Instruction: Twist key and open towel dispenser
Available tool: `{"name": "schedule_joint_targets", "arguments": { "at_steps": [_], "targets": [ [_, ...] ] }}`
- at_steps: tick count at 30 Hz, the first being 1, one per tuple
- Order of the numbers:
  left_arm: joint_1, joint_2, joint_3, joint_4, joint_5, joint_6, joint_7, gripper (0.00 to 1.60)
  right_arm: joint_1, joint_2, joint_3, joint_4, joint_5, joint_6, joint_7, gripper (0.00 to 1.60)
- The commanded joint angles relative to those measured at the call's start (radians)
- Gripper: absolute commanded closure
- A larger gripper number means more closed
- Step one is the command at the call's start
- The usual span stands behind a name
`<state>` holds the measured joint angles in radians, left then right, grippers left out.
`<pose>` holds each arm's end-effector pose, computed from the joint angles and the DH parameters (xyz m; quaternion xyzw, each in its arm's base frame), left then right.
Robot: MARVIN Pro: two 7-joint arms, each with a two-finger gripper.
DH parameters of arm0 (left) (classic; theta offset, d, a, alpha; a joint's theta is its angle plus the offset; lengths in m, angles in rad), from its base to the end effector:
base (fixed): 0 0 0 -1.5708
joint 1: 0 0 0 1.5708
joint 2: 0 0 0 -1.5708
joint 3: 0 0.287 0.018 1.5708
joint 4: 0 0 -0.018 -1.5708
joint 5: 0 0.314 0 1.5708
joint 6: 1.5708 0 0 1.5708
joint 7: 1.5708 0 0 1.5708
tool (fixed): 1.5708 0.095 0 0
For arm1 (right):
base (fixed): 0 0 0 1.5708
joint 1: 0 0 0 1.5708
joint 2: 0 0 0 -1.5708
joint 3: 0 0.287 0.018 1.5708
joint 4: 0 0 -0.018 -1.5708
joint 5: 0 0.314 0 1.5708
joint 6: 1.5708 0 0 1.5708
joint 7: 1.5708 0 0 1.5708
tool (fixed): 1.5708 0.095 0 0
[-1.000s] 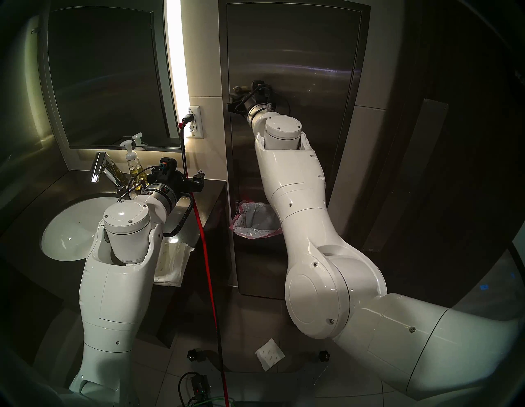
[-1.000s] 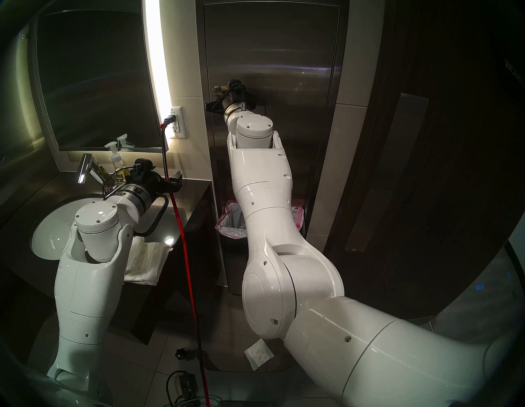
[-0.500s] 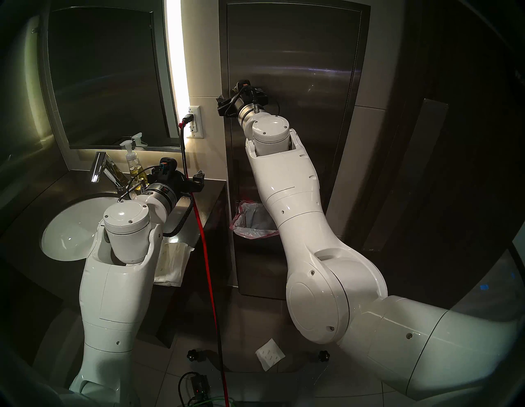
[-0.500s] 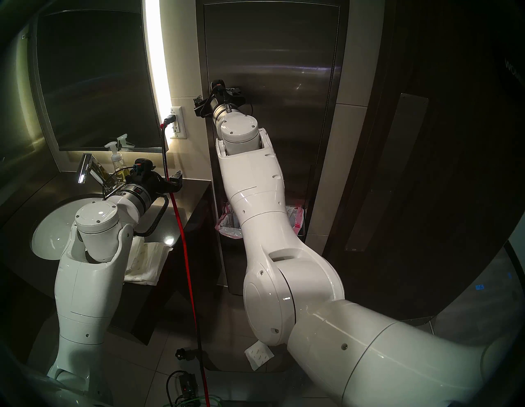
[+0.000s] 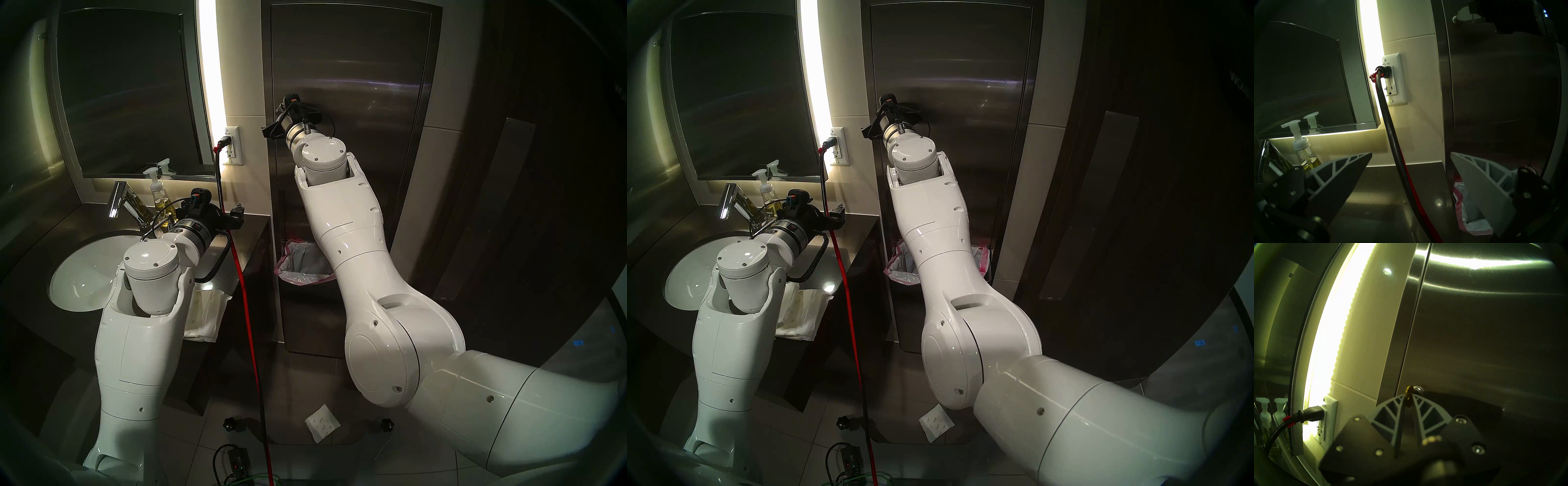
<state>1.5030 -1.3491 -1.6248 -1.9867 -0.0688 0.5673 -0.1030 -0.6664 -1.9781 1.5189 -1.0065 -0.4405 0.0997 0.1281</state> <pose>0.4172 0.0503 -0.1557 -0.7347 0.0743 -0.6735 0.0322 0.5892 0.2335 -0.0247 -0.5823 -0.1891 -0.7888 0.0535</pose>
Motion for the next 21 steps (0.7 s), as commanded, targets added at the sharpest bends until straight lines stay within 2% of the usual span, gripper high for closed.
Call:
{"name": "schedule_joint_targets", "arguments": {
  "at_steps": [1, 11, 21],
  "targets": [
    [-0.015, -0.001, 0.000, -0.010, -0.001, 0.001, 0.000, 0.00, 0.026, -0.010, -0.003, -0.006, 0.005, -0.008, 0.003, 1.07],
    [-0.015, -0.003, -0.001, -0.010, 0.001, 0.001, -0.002, 0.00, 0.036, -0.014, 0.010, 0.011, 0.020, -0.013, -0.002, 1.11],
    [-0.015, -0.005, -0.002, -0.010, 0.003, 0.001, -0.004, 0.00, 0.040, -0.018, 0.015, 0.015, 0.040, -0.018, -0.006, 1.02]
  ]
}}
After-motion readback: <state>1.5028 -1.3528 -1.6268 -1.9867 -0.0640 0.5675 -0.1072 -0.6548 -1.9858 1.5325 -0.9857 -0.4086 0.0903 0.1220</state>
